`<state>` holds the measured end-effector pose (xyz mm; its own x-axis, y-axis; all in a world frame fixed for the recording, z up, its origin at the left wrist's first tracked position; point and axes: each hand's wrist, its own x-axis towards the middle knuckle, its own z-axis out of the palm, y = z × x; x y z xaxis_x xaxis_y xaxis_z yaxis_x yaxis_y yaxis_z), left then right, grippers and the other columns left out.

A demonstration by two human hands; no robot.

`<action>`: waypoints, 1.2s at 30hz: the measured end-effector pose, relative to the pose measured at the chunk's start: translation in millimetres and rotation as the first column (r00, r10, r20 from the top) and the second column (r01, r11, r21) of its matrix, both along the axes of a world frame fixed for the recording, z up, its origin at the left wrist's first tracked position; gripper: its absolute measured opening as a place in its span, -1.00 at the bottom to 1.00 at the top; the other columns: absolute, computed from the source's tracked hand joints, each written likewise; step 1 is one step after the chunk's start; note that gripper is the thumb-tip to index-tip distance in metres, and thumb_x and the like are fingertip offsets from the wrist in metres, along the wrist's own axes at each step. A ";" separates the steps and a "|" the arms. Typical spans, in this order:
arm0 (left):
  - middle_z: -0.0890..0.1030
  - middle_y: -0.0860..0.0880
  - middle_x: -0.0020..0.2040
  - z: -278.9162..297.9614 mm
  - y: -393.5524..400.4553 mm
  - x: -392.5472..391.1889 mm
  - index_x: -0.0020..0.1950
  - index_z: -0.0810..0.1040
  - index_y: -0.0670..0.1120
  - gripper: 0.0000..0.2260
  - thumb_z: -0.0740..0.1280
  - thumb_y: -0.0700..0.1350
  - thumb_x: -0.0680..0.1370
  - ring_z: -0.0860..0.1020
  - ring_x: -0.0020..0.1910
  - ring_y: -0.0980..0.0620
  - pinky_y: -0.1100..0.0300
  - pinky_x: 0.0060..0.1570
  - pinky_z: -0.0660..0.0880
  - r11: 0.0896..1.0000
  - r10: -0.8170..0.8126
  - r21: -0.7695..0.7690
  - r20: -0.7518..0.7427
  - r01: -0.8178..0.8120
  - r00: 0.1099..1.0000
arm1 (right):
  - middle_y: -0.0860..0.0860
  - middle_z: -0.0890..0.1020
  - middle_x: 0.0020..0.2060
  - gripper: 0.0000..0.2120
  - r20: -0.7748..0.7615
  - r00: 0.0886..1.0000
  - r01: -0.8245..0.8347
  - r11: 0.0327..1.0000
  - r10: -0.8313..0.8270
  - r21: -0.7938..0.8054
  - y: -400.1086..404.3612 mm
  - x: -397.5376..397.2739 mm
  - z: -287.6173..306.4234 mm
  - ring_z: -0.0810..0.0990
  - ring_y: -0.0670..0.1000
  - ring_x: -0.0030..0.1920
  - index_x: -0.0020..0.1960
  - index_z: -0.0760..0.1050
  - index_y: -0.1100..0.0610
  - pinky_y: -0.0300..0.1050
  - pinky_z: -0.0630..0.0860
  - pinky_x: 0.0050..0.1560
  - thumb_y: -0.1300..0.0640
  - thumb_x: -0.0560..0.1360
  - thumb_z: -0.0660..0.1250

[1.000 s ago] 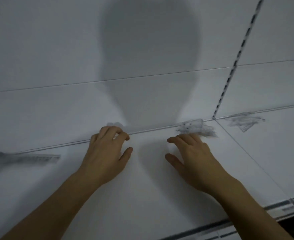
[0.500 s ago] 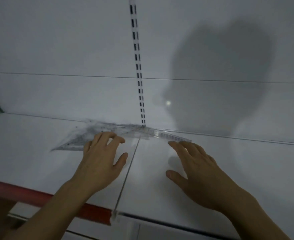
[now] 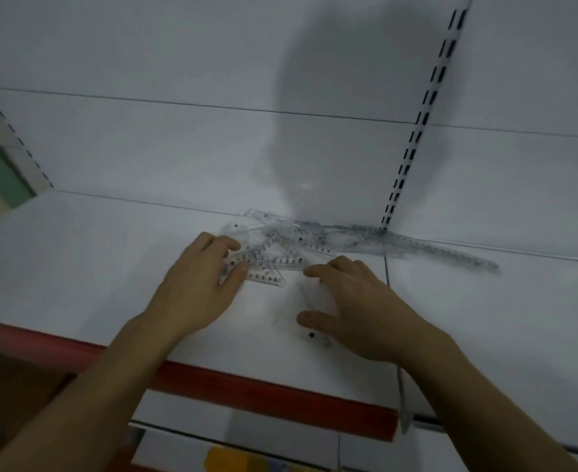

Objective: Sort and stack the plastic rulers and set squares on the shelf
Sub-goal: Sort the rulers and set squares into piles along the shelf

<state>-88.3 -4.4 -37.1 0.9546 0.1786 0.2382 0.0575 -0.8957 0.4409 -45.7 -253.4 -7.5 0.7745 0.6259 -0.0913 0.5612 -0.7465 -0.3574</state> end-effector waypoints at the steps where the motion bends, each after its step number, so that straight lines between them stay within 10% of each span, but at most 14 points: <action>1: 0.45 0.05 0.14 1.4 5.0 6.1 0.33 0.49 -0.01 -0.62 0.29 0.14 0.58 0.48 0.08 0.03 0.03 0.06 0.52 1.000 -0.003 -0.003 0.009 0.003 1.000 | -0.04 0.30 0.45 -0.24 -0.006 1.000 0.007 1.000 -0.007 -0.015 8.3 4.3 1.7 0.26 0.05 0.42 0.57 0.14 -0.10 0.09 0.34 0.40 -0.37 0.49 0.27; 6: 0.44 0.01 0.23 -2.0 15.4 40.0 0.35 0.49 0.03 -0.50 0.37 0.25 0.50 0.40 0.26 -0.08 -0.08 0.21 0.44 0.998 -0.003 0.059 -0.150 0.012 0.989 | 0.09 0.31 0.39 -0.26 0.080 0.978 0.202 0.974 -0.194 -0.099 36.7 35.3 -5.2 0.25 0.19 0.41 0.50 0.26 -0.02 0.19 0.35 0.35 -0.37 0.46 0.31; 13: 0.51 0.09 -0.10 -11.6 19.6 47.9 -0.02 0.60 0.03 -0.80 0.51 0.05 0.44 0.49 -0.15 0.18 0.20 -0.14 0.44 0.980 -0.038 -0.192 0.061 0.049 0.997 | 0.04 0.48 0.18 -0.66 0.130 0.954 0.254 0.960 -0.269 0.117 26.9 61.1 -26.1 0.46 0.10 0.24 0.35 0.50 0.04 -0.02 0.43 0.25 0.04 0.59 0.31; 20: 0.52 0.12 -0.16 -7.1 21.9 42.9 -0.20 0.50 0.08 -0.83 0.46 -0.08 0.52 0.49 -0.10 0.19 0.46 -0.15 0.33 0.955 0.014 -0.292 0.233 0.057 0.972 | 0.03 0.61 -0.13 -0.84 0.391 0.852 0.162 0.886 -0.347 0.434 26.8 66.0 -38.2 0.56 0.10 -0.09 -0.02 0.64 0.11 0.10 0.55 -0.12 0.12 0.58 0.28; 26: 0.56 0.12 -0.04 -4.6 21.1 38.0 -0.11 0.65 0.07 -0.96 0.41 -0.04 0.54 0.52 -0.02 0.22 0.52 -0.12 0.31 0.939 0.026 -0.328 0.359 0.100 0.933 | -0.09 0.65 -0.19 -0.91 0.108 0.867 0.258 0.624 -0.487 0.738 25.9 58.8 -27.5 0.57 -0.19 -0.18 0.01 0.62 0.07 -0.43 0.41 -0.18 0.18 0.60 0.34; 32: 0.56 0.05 -0.02 5.7 16.0 33.8 -0.04 0.61 0.11 -0.93 0.33 0.04 0.57 0.54 -0.05 0.07 0.18 -0.17 0.44 0.892 0.045 -0.412 0.486 0.184 0.873 | -0.01 0.65 -0.23 -0.74 -0.081 0.874 0.387 0.585 -0.479 0.712 20.5 55.4 -24.1 0.57 -0.01 -0.22 -0.08 0.60 0.10 -0.02 0.50 -0.15 -0.01 0.64 0.24; 36: 0.57 0.07 -0.11 18.8 -2.9 32.4 -0.09 0.57 0.12 -0.91 0.33 0.01 0.61 0.53 -0.12 0.04 0.13 -0.23 0.45 0.879 -0.010 -0.427 0.430 0.213 0.903 | -0.06 0.45 -0.41 -0.62 -0.160 0.868 0.427 0.543 -0.470 0.723 2.0 35.9 -15.3 0.38 -0.10 -0.40 -0.21 0.41 0.16 -0.10 0.34 -0.30 -0.08 0.66 0.16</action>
<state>-55.9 -7.3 -18.3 0.8111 0.2612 0.5233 -0.3034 -0.5771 0.7583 -9.8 -251.4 -22.8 0.9629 0.0394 0.2669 0.2583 -0.4204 -0.8698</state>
